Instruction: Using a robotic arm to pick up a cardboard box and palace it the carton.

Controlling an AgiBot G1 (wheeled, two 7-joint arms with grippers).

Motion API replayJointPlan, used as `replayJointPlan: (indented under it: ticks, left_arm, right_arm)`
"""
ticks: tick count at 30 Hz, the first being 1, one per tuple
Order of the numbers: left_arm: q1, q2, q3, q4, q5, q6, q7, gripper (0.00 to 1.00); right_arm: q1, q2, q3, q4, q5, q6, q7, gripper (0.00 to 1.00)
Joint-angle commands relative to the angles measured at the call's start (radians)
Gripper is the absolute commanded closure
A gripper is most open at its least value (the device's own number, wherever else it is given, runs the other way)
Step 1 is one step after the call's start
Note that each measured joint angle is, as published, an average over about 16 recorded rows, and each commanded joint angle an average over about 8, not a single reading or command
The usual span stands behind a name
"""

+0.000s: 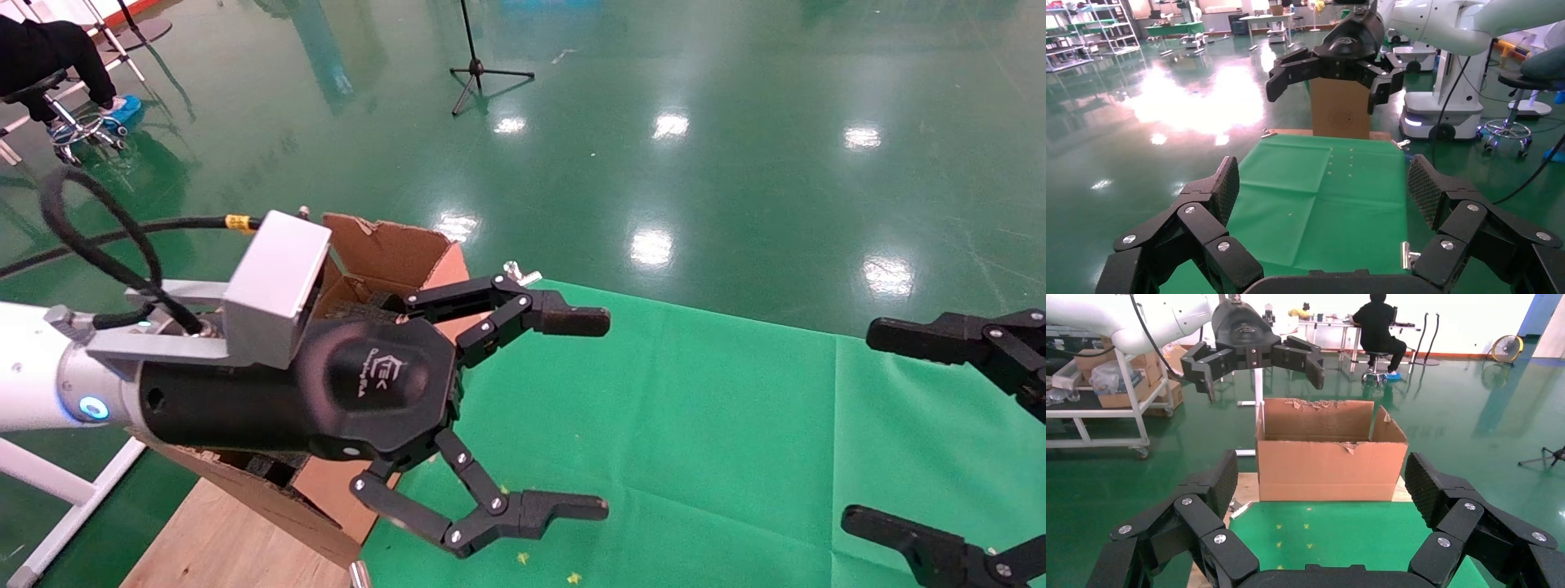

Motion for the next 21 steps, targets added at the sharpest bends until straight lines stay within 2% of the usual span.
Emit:
replayJointPlan:
  ticks: [1,21]
  left_arm:
    - [0.004,-0.001,-0.003,-0.005,-0.006,0.003,0.000,0.00]
    - [-0.010,0.001,0.006,0.016,0.015,-0.009,0.000,0.00]
  right_arm:
    - [0.000,0.000,0.000,0.000,0.000,0.000,0.000,0.00]
    - [0.000,0.000,0.000,0.000,0.000,0.000,0.000,0.00]
